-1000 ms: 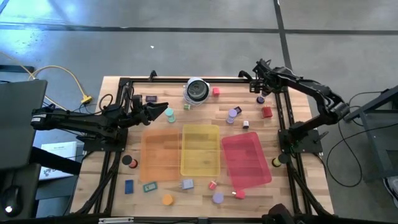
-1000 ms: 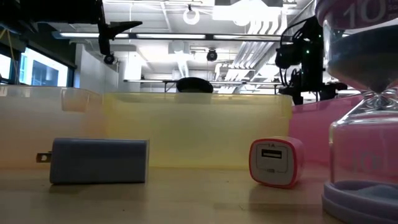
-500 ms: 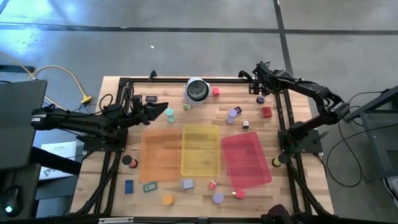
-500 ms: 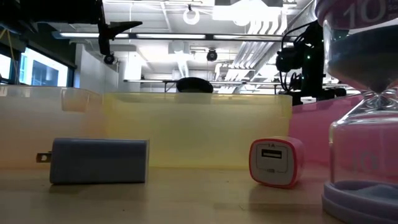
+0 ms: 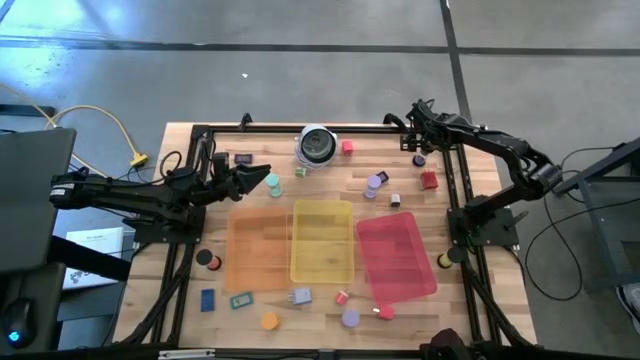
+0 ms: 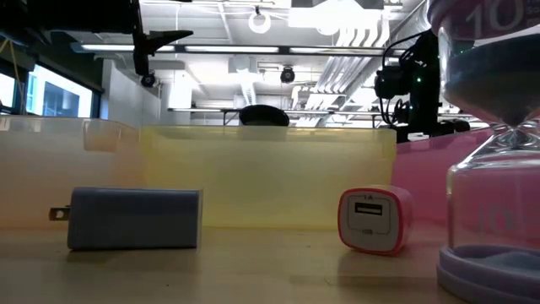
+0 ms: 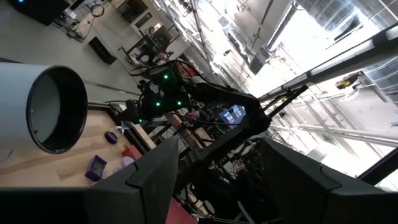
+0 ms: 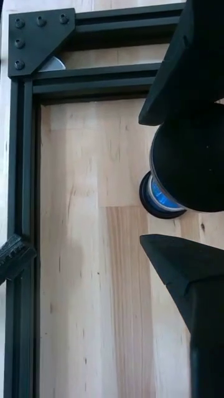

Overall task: Pick & Place Office items
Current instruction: Put the black hourglass timer into the red bin

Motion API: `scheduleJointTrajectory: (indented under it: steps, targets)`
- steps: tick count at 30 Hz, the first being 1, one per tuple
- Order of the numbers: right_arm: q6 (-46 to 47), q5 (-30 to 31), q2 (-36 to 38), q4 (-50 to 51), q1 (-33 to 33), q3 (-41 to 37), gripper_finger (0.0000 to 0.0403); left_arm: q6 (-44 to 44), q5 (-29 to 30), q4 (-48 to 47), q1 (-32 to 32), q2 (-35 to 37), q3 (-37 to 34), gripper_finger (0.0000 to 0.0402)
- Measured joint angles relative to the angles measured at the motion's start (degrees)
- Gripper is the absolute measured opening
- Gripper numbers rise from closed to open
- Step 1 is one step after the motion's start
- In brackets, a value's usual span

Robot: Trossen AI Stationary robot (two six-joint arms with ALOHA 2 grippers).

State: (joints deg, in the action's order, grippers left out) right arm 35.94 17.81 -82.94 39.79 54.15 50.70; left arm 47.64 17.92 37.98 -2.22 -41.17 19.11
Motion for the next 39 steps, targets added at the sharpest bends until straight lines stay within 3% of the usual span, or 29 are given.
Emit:
scheduleJointTrajectory:
  steps: [25,36,39]
  targets:
    - [-0.21,-0.16,0.0,1.31,0.0,0.0,0.0289,-0.2,-0.38,-0.24,0.01,0.0,0.0,0.0224]
    - [-0.42,-0.34,0.0,1.68,0.0,0.0,0.02,-1.41,-0.36,-0.24,0.0,0.0,0.0,0.0224]
    - [-0.49,-0.46,0.0,1.93,0.0,0.0,0.0195,-1.77,-0.33,-0.24,0.0,0.0,0.0,0.0224]
